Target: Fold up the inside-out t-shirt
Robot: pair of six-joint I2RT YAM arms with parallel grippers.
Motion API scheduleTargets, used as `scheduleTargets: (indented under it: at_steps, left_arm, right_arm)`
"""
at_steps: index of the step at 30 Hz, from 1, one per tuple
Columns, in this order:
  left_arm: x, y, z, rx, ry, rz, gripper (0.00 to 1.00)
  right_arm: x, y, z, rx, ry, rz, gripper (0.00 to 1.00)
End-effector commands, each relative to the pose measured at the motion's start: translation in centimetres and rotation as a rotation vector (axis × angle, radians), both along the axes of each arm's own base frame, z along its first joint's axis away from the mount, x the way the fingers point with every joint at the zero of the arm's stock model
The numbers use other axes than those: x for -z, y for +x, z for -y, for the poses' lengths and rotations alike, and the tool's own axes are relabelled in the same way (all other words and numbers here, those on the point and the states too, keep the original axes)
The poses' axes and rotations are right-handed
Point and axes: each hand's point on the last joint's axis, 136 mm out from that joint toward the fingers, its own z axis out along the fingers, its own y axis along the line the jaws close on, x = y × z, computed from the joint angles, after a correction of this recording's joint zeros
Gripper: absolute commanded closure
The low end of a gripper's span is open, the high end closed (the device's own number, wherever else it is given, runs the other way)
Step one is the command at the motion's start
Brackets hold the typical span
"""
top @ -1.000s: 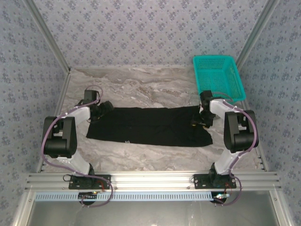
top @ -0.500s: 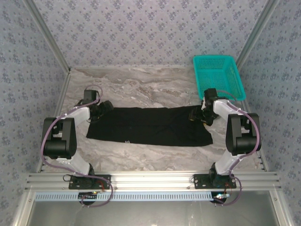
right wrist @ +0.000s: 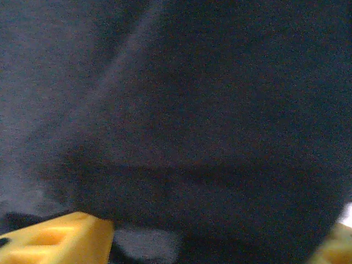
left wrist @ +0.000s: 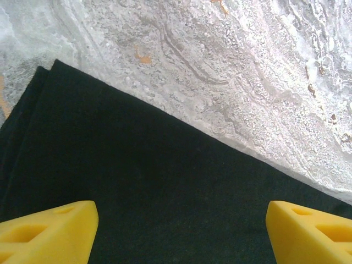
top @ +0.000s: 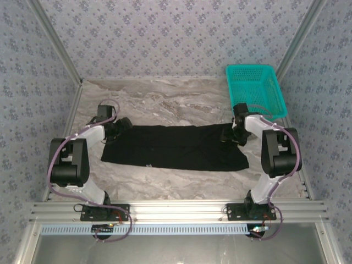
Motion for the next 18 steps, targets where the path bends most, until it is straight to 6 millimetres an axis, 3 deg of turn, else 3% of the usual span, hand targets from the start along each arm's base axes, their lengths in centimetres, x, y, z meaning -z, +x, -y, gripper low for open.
scheduleTargets:
  at_steps: [1, 12, 18]
  left_arm:
    - [-0.4, -0.4, -0.4, 0.007, 0.012, 0.012, 0.20]
    - [-0.6, -1.0, -0.7, 0.002, 0.015, 0.012, 0.20]
    - [-1.6, -2.0, -0.5, -0.004, -0.005, 0.022, 0.20]
  right_arm:
    - [1.4, -1.5, -2.0, -0.059, 0.051, -0.066, 0.46]
    - [0.7, -2.1, 0.4, -0.011, -0.040, -0.071, 0.86]
    - [0.4, -2.9, 2.6, 0.036, -0.115, -0.087, 1.00]
